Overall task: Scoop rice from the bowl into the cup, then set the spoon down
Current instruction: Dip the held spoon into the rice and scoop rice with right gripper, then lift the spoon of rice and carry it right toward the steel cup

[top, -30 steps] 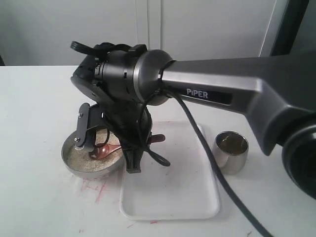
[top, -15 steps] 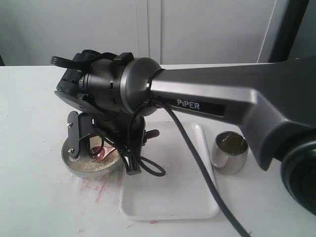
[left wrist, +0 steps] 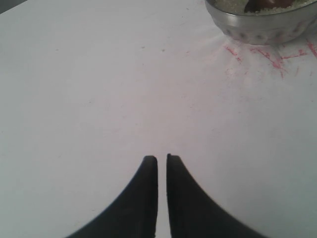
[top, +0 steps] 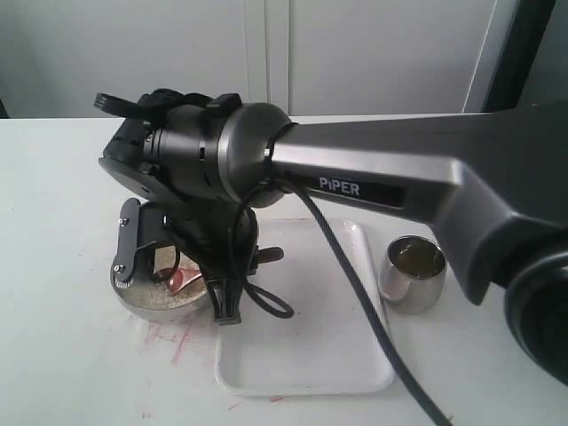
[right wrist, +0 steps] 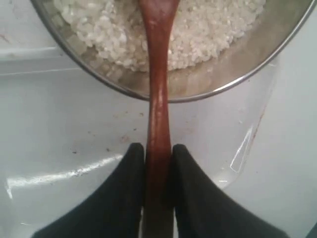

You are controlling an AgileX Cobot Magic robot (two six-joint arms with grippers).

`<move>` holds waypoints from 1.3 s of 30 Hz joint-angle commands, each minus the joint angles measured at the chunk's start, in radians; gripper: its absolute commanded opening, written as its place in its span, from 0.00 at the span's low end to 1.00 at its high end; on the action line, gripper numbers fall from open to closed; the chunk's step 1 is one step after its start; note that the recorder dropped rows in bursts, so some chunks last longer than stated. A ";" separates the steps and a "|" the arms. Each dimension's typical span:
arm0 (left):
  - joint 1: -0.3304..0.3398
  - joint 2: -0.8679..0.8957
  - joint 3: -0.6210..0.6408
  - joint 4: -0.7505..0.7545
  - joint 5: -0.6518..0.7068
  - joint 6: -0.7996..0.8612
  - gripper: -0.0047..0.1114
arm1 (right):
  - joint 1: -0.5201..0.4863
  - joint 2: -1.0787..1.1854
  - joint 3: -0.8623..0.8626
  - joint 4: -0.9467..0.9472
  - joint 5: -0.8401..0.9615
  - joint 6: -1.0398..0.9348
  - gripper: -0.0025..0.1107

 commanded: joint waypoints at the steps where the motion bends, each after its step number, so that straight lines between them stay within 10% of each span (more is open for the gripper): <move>1: -0.004 0.007 0.009 -0.006 0.048 -0.006 0.16 | -0.009 -0.002 0.004 0.014 -0.011 0.023 0.02; 39: -0.004 0.007 0.009 -0.006 0.048 -0.006 0.16 | -0.200 -0.105 0.004 0.439 -0.004 -0.051 0.02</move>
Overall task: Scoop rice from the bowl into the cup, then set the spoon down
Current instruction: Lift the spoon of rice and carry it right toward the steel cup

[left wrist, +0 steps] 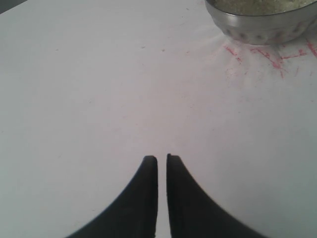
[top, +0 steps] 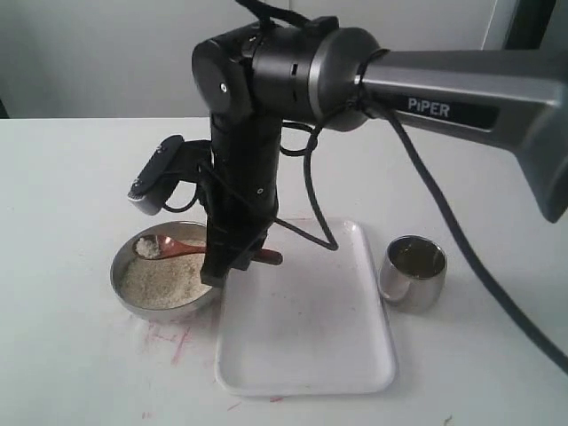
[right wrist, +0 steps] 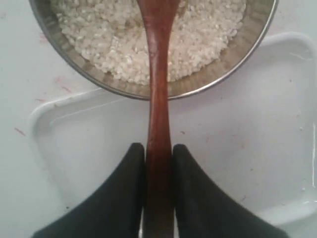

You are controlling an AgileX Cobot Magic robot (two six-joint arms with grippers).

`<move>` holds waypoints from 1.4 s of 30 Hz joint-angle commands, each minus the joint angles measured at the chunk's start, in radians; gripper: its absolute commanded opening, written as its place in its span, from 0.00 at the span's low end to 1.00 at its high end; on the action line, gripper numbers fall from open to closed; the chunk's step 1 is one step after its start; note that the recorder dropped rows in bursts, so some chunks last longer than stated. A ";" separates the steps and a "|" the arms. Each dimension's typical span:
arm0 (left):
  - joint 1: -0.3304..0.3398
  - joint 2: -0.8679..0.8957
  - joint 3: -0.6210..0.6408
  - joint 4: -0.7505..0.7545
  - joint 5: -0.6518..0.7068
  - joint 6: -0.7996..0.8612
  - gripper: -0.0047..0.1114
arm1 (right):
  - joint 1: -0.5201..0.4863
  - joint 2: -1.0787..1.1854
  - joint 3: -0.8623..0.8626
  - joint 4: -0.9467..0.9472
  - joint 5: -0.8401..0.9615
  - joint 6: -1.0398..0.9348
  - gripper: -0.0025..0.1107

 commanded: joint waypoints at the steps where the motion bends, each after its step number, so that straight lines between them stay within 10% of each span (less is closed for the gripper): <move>1: -0.004 0.007 0.009 -0.006 0.048 -0.006 0.16 | -0.022 -0.034 0.004 0.016 0.041 -0.041 0.02; 42: -0.004 0.007 0.009 -0.006 0.048 -0.006 0.16 | -0.227 -0.480 0.311 0.000 0.037 -0.124 0.02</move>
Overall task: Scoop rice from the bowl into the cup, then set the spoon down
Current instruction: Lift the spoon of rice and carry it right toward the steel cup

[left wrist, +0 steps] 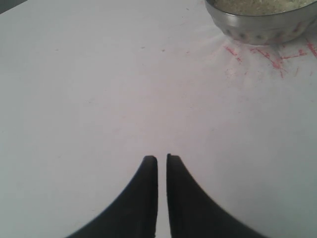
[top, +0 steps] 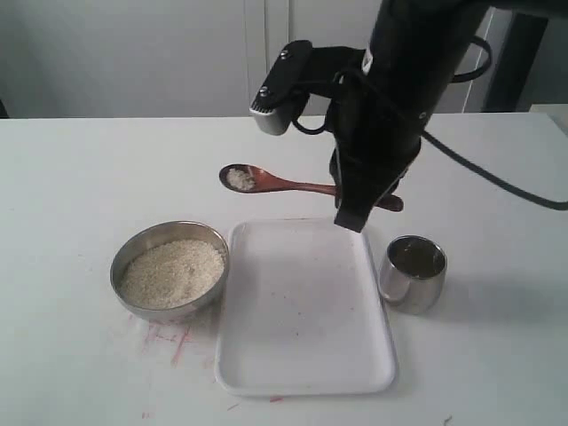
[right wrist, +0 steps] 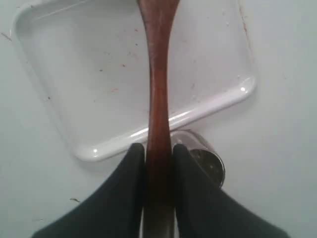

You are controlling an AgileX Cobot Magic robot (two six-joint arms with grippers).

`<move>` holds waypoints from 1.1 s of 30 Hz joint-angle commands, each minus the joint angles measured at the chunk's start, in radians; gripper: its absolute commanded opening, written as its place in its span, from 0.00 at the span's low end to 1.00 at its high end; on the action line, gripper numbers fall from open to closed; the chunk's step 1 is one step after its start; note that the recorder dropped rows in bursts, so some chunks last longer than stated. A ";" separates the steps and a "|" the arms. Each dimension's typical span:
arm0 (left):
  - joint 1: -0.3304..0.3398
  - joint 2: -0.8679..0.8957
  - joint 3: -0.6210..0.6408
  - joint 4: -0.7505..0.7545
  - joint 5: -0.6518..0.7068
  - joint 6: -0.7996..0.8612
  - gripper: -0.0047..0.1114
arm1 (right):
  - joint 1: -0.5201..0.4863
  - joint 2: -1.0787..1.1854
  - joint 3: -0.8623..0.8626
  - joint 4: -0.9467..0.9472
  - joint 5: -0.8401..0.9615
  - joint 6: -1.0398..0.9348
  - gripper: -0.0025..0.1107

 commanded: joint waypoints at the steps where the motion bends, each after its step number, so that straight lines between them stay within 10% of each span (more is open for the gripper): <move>1: -0.004 0.007 0.009 -0.006 0.048 -0.006 0.16 | -0.042 -0.073 0.057 0.000 -0.011 -0.015 0.02; 33: -0.004 0.007 0.009 -0.006 0.048 -0.006 0.16 | -0.190 -0.231 0.375 -0.189 -0.173 0.079 0.02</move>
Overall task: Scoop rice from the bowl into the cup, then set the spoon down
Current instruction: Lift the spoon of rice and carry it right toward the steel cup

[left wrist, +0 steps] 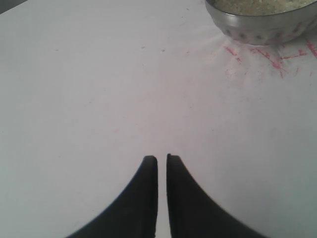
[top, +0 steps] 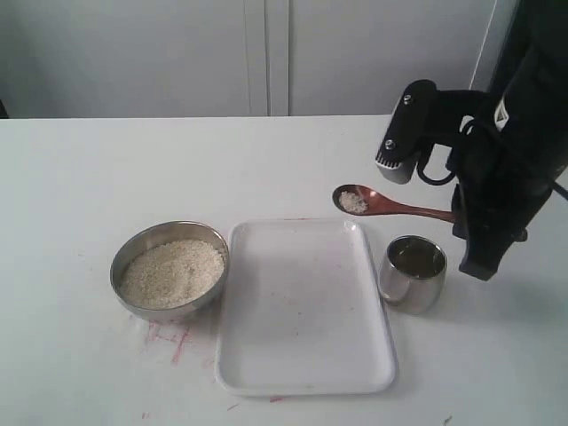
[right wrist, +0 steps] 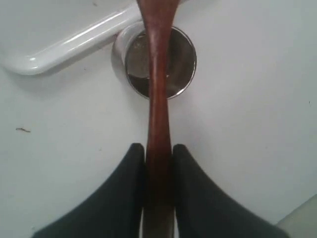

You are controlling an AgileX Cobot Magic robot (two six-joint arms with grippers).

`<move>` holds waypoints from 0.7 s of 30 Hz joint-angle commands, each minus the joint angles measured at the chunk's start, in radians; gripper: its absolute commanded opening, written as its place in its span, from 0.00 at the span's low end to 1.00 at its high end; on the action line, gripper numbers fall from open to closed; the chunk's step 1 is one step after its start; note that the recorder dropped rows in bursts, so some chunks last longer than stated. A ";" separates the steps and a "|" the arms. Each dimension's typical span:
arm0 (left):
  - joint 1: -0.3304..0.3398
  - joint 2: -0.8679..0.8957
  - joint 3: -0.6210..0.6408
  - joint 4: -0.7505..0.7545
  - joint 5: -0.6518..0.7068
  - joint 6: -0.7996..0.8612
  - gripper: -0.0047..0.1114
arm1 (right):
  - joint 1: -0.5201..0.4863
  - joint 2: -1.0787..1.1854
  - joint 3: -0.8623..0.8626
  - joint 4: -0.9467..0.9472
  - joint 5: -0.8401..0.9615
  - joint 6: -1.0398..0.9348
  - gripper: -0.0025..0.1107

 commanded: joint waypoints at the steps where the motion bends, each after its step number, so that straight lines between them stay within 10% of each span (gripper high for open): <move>1: -0.004 0.007 0.009 -0.006 0.048 -0.006 0.16 | -0.048 -0.009 0.029 -0.003 -0.049 0.052 0.02; 21: -0.004 0.007 0.009 -0.006 0.048 -0.006 0.16 | -0.073 -0.066 0.083 -0.164 -0.062 0.187 0.02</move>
